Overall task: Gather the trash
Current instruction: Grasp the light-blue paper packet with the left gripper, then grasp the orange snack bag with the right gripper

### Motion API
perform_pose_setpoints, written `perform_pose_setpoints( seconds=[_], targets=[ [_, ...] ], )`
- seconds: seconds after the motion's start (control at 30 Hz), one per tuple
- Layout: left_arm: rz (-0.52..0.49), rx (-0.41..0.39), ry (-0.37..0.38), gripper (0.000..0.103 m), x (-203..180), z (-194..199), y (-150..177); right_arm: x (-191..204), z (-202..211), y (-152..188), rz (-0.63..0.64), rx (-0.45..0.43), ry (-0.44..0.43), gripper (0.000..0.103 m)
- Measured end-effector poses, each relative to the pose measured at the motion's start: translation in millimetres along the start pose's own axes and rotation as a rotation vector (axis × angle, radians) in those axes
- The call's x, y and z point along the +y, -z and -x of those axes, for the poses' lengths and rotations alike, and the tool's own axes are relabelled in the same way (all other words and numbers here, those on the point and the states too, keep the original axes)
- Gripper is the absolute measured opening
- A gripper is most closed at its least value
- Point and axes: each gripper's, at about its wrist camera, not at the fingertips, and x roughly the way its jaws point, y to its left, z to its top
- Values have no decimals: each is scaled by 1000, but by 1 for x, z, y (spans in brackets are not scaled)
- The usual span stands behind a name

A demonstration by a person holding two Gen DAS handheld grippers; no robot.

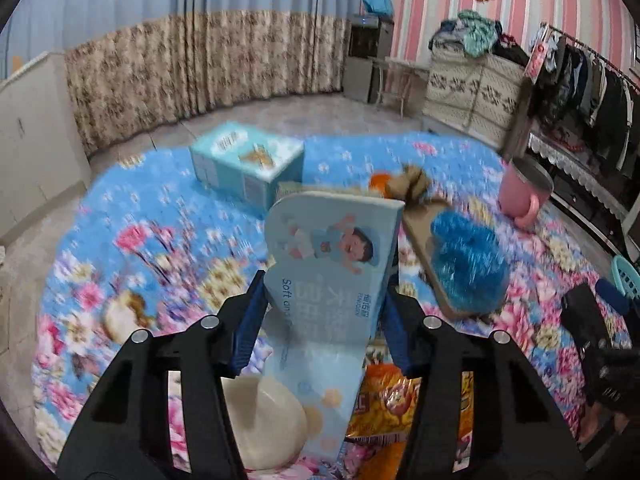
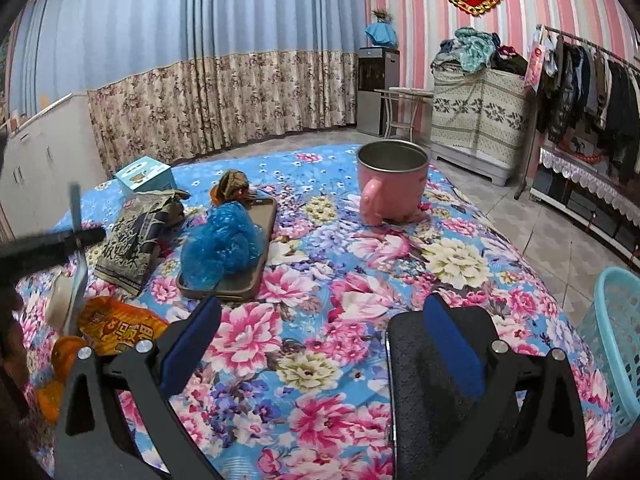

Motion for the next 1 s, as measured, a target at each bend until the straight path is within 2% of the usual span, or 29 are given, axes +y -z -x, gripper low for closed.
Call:
perform_pose_setpoints(
  seconds=[0.2, 0.3, 0.7, 0.73, 0.77, 0.9, 0.97, 1.0],
  targets=[
    [33, -145, -39, 52, 5, 37, -20, 15, -4, 1, 38, 33, -65, 99],
    [43, -184, -60, 52, 8, 48, -26, 28, -7, 2, 68, 57, -98, 99],
    [66, -166, -96, 52, 33, 78, -24, 57, -27, 14, 118, 188, -118, 98],
    [62, -158, -97, 52, 36, 80, -21, 59, -28, 15, 123, 197, -127, 95],
    [57, -148, -107, 52, 39, 82, -15, 62, -30, 16, 127, 208, -141, 81],
    [65, -114, -129, 52, 52, 85, 0, 71, -32, 18, 136, 225, -182, 52],
    [82, -97, -131, 52, 60, 87, 7, 75, -29, 20, 148, 220, -204, 31],
    [89, -92, -131, 52, 62, 86, 9, 79, -26, 20, 161, 214, -209, 29]
  ],
)
